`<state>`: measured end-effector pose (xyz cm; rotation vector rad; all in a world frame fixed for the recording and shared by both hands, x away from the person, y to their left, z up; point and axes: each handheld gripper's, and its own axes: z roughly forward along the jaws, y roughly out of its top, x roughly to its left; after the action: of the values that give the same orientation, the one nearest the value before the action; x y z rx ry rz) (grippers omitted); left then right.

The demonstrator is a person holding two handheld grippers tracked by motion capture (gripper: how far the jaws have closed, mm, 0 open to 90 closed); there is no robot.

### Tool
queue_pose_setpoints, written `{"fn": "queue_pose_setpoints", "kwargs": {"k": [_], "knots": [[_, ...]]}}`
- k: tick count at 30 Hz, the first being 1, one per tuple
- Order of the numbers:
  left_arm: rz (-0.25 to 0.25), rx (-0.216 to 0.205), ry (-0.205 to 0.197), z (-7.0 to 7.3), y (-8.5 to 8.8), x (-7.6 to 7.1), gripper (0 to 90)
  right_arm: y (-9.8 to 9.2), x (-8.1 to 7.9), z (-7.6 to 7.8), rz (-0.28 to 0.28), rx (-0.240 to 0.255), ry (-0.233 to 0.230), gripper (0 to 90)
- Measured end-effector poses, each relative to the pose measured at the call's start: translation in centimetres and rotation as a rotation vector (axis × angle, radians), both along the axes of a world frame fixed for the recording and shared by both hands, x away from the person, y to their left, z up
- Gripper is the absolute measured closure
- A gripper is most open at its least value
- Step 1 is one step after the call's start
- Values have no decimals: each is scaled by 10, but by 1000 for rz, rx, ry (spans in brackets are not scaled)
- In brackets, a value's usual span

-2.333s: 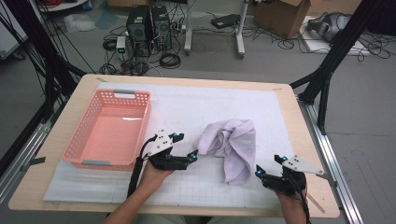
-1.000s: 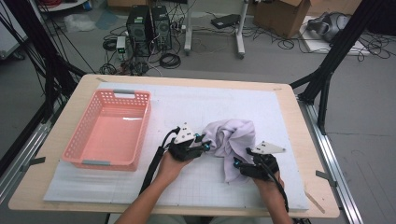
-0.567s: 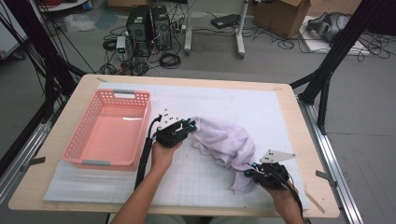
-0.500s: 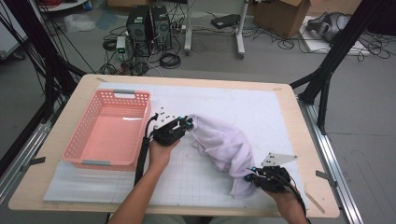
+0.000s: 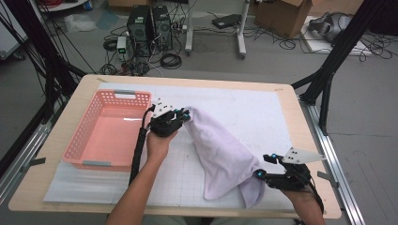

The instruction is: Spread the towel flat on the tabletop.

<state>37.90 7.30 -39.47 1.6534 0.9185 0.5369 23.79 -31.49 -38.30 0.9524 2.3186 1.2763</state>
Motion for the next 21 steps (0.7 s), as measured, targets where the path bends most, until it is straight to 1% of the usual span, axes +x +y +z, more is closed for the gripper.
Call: {"fn": "queue_pose_setpoints", "kwargs": {"k": [4, 5, 6, 7, 8, 9, 11, 12, 13, 14, 16, 18, 20, 21], "knots": [[6, 4, 8, -3, -1, 3, 792, 16, -2, 11, 19, -95, -59, 392], [3, 6, 10, -4, -1, 3, 792, 19, -2, 15, 3, -156, -80, 406], [0, 10, 12, -4, -2, 2, 792, 20, -2, 17, -9, -199, -88, 406], [-4, 16, 12, -4, -3, 2, 792, 19, -1, 19, -19, -252, -85, 408], [-7, 24, 9, -4, -3, 2, 792, 15, 0, 20, -25, -263, -73, 406], [-7, 20, 7, -4, -4, 1, 792, 11, 0, 21, -17, -238, -59, 388], [-11, 17, 6, -5, -5, 2, 791, 6, -5, 26, 26, -172, -66, 368], [-14, 13, 12, -5, -5, 2, 789, 7, -7, 27, 44, -161, -72, 363], [-15, 6, 16, -6, -5, 2, 787, 12, -10, 29, 78, -151, -81, 355], [-15, 4, 19, -7, -7, 2, 784, 16, -11, 29, 101, -151, -85, 348], [-18, 6, 13, -8, -10, 0, 781, 32, -11, 25, 162, -151, -85, 341], [-24, 8, 14, -10, -11, 0, 780, 49, -7, 18, 218, -149, -62, 342], [-23, 1, 19, -12, -11, 0, 781, 67, -2, 9, 247, -162, -55, 344], [-25, 0, 20, -13, -11, 1, 780, 81, 3, 2, 259, -172, -46, 353]]}}
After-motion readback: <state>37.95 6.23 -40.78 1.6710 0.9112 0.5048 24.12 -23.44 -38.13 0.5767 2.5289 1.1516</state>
